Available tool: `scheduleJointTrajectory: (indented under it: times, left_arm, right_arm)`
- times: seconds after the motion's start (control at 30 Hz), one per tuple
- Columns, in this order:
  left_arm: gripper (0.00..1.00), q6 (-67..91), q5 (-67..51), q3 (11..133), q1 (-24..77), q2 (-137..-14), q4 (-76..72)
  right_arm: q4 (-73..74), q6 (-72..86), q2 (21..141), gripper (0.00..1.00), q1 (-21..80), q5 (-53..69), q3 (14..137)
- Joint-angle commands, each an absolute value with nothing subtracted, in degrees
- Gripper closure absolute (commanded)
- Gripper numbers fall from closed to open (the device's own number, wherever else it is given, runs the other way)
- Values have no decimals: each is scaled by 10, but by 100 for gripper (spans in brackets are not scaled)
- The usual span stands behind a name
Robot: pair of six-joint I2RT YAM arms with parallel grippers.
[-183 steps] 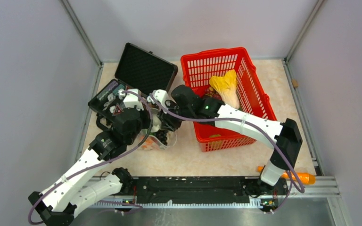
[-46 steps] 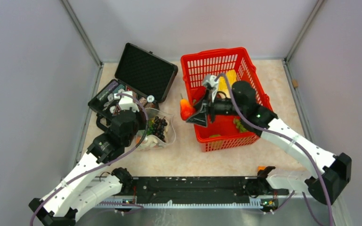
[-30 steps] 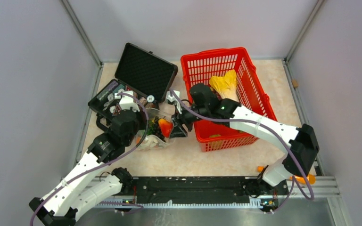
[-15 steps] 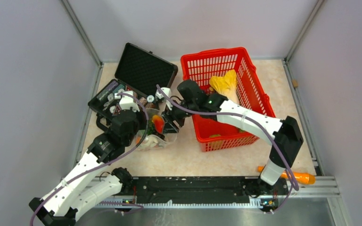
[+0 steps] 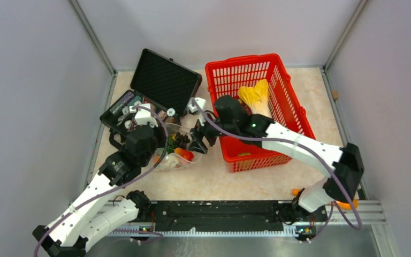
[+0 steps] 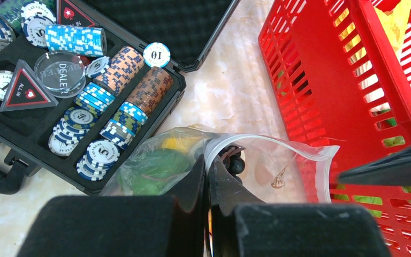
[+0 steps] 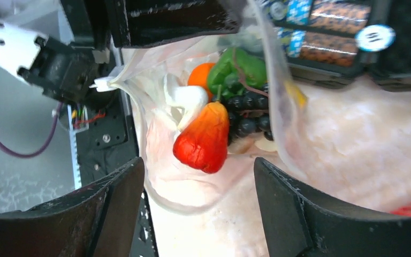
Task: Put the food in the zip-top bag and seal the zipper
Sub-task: Place the fake fruit in the zipper food storage bag, then move the bin to the center of the board.
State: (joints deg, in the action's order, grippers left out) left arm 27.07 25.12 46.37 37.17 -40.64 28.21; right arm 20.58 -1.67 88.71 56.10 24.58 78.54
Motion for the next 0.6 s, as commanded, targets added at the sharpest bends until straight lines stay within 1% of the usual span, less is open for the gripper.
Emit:
scheduleJointTrajectory:
  times: [0.0,0.07,0.13,0.23,0.4,0.47,0.57]
  left_arm:
    - [98,271,260,472,368,-400,268]
    - [98,272,258,471,368,-397,268]
    - [98,272,259,471,368,-395,268]
    - [98,271,260,472,368,-394,269]
    - [99,275,267,472,368,-386,272]
    - [99,277,272,470,368,-381,273]
    - [98,278,274,469,368,-376,275]
  right_arm:
    - [91,73,783,27,532,130,743]
    - [94,112,770,27,511,117,735]
    - [122,119,778,29,502,107,748]
    - [171,120,807,36,501,95,774]
    - [203,129,850,48,502,105,806]
    - [218,128,868,51,502,91,819]
    - [273,117,901,51,502,29,849]
